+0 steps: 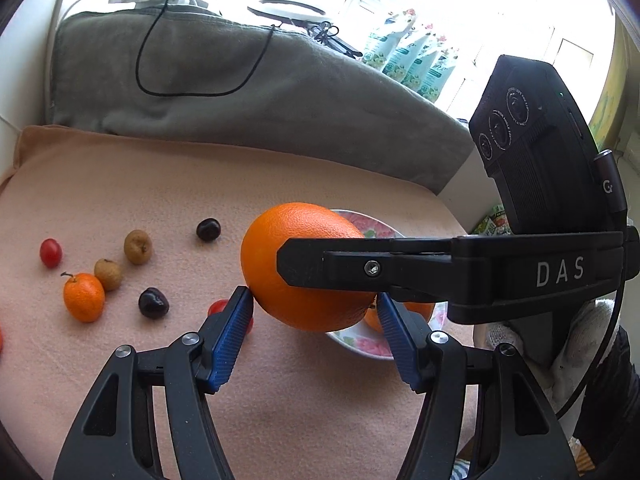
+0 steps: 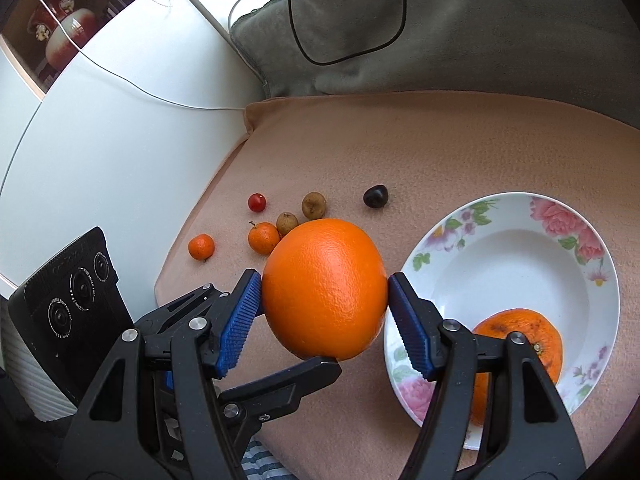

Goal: Organize fruits
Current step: 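Carry the smooth orange with the right gripper beside the first orange, then open the right gripper and release the smooth orange in the plate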

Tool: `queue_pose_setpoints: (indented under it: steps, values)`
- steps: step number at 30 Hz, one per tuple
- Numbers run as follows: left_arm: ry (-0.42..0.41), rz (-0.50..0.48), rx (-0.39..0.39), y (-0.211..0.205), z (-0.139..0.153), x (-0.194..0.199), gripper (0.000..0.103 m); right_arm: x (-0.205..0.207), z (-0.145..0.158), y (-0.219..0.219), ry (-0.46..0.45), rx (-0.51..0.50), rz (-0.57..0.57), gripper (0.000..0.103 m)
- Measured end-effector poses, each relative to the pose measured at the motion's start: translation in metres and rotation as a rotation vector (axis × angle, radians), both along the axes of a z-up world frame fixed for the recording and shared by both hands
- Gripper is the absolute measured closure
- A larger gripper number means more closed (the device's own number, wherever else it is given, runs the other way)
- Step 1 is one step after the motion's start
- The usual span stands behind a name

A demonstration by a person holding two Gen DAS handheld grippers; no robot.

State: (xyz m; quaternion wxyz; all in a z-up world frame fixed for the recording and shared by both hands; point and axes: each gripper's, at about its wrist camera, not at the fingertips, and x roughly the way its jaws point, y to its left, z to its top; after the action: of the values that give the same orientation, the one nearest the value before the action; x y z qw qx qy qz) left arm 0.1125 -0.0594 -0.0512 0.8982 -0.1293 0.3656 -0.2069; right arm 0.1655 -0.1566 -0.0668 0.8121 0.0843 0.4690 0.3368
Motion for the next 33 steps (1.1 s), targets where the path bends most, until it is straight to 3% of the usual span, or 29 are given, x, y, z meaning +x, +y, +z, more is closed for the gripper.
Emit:
queue_pose_setpoints:
  steps: [16,22,27,33]
  values:
    - [0.038,-0.073,-0.032,-0.041,-0.004,0.037,0.039,0.034,-0.007,-0.055,0.053,0.027,-0.117,0.035]
    - [0.01,-0.128,-0.037,-0.056,0.002,0.037,0.041,0.04,-0.01,-0.075,0.075,0.02,-0.195,0.035]
    - [-0.009,-0.15,-0.021,-0.061,0.009,0.028,0.041,0.045,0.0,-0.107,0.054,0.098,-0.295,0.035]
    - [-0.017,-0.131,-0.01,-0.049,0.013,0.021,0.041,0.04,0.017,-0.126,-0.011,0.092,-0.342,0.035]
